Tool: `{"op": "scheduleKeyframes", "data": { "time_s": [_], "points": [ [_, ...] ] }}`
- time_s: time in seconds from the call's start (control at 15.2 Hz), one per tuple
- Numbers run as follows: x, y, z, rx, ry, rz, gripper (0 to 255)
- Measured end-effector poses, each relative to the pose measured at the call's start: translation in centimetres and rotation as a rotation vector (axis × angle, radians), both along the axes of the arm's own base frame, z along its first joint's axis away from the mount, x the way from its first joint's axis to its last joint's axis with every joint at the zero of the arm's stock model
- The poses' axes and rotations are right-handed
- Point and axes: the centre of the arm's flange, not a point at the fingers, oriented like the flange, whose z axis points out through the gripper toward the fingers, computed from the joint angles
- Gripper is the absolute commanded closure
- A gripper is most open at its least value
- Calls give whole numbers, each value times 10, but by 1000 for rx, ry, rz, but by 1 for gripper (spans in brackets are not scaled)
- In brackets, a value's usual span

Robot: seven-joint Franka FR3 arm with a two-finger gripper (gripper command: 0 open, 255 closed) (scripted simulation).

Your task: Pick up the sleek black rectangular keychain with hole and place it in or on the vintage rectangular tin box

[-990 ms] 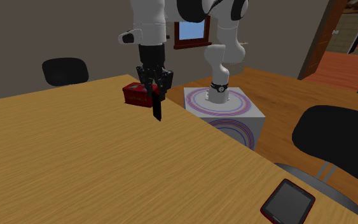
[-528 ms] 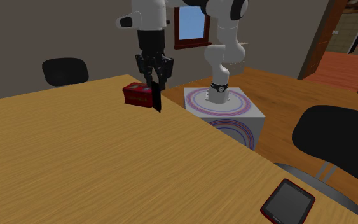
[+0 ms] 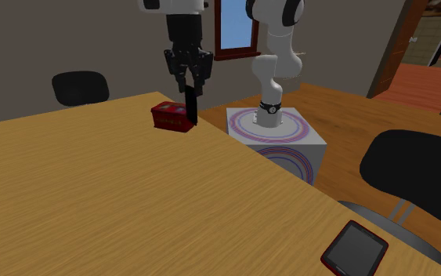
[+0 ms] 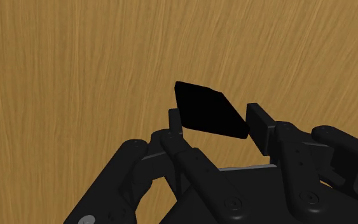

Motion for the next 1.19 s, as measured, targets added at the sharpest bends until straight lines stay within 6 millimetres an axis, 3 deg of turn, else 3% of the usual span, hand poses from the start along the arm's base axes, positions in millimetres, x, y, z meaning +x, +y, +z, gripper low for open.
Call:
{"op": "scheduleKeyframes", "data": {
  "time_s": [0.33,1.19],
  "points": [
    [-47,-20,9,0,0,-1,255],
    [-202,-89,36,0,0,-1,255]
  ]
}}
